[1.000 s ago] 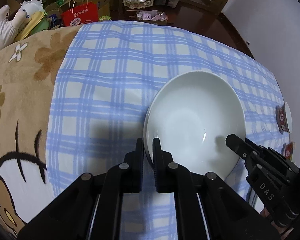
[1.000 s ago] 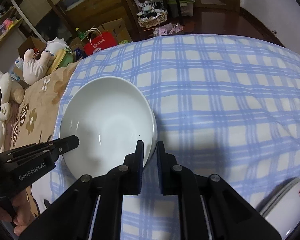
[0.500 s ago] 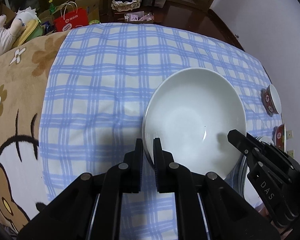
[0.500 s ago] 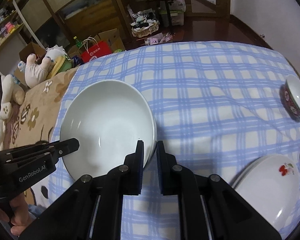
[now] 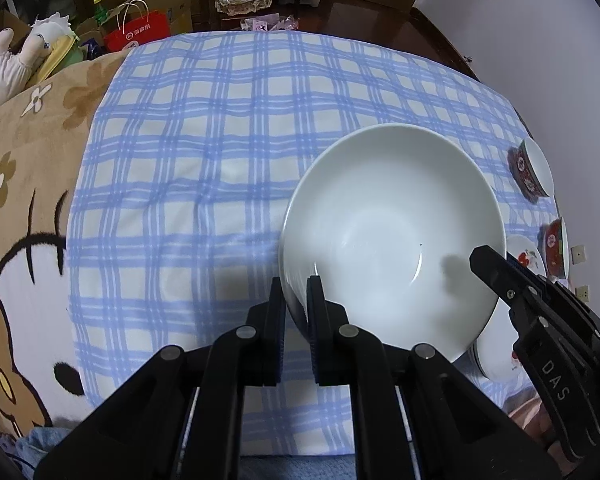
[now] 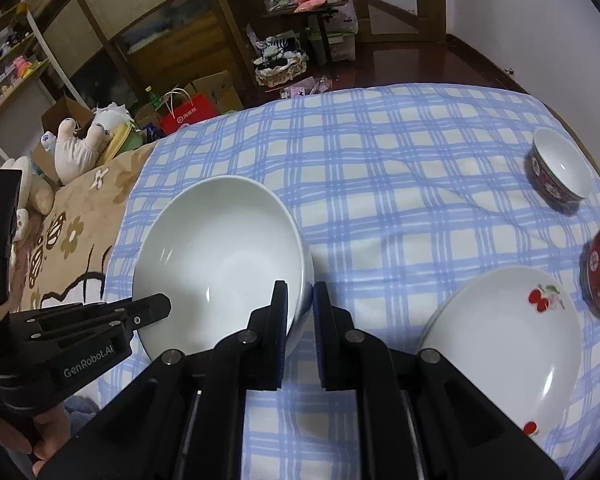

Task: Organize plates and bowls
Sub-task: 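Lift the white bowl with both grippers and carry it across the table, then carry the white bowl with both grippers beside the cherry plate stack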

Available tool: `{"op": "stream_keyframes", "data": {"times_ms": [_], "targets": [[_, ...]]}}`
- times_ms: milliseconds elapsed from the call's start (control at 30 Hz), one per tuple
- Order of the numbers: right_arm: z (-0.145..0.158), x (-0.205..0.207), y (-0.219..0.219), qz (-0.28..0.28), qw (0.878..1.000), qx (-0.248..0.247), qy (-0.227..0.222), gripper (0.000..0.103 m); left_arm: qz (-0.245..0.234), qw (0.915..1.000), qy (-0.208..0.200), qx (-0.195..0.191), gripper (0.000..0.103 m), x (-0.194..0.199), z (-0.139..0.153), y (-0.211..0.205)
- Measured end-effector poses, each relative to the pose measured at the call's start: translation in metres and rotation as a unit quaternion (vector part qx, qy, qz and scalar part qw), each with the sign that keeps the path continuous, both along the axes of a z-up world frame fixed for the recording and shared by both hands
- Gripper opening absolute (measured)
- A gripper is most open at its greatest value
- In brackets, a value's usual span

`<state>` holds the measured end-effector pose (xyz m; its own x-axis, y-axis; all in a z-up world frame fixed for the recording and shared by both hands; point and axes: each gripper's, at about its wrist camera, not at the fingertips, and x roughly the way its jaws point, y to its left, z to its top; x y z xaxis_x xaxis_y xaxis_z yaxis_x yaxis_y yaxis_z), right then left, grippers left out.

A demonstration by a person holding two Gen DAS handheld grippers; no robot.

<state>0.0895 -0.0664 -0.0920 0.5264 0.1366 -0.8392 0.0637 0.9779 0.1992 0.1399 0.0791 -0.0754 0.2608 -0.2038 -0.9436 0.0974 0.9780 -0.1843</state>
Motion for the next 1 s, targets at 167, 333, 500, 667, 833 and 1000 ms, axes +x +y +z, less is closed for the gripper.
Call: {"op": "stream_keyframes", "data": {"times_ms": [167,333,500,667,833,1000], "targets": [[-0.005,-0.015,-0.005,-0.005,1.0,0.008,0.0,0.013,-0.005,1.0,0.001,0.006,0.01,-0.01,-0.002,-0.005],[-0.011,-0.023,-0.006,-0.01,1.0,0.008,0.003,0.013,-0.015,0.9996,0.01,0.022,0.011,-0.018,-0.009,-0.013],[-0.017,-0.027,-0.009,-0.013,1.0,0.01,0.01,0.013,-0.016,0.9994,0.023,0.021,0.011,-0.02,-0.016,-0.016],[-0.022,-0.029,-0.01,-0.013,1.0,0.008,0.015,0.013,-0.026,0.9987,0.031,0.03,0.011,-0.021,-0.023,-0.021],[-0.033,-0.027,-0.012,-0.016,0.999,0.012,0.028,0.014,-0.03,0.9978,0.048,0.034,0.011,-0.016,-0.034,-0.025],[-0.046,-0.025,-0.013,-0.02,0.999,0.015,0.041,0.014,-0.036,0.9968,0.055,0.047,0.011,-0.012,-0.042,-0.027]]}}
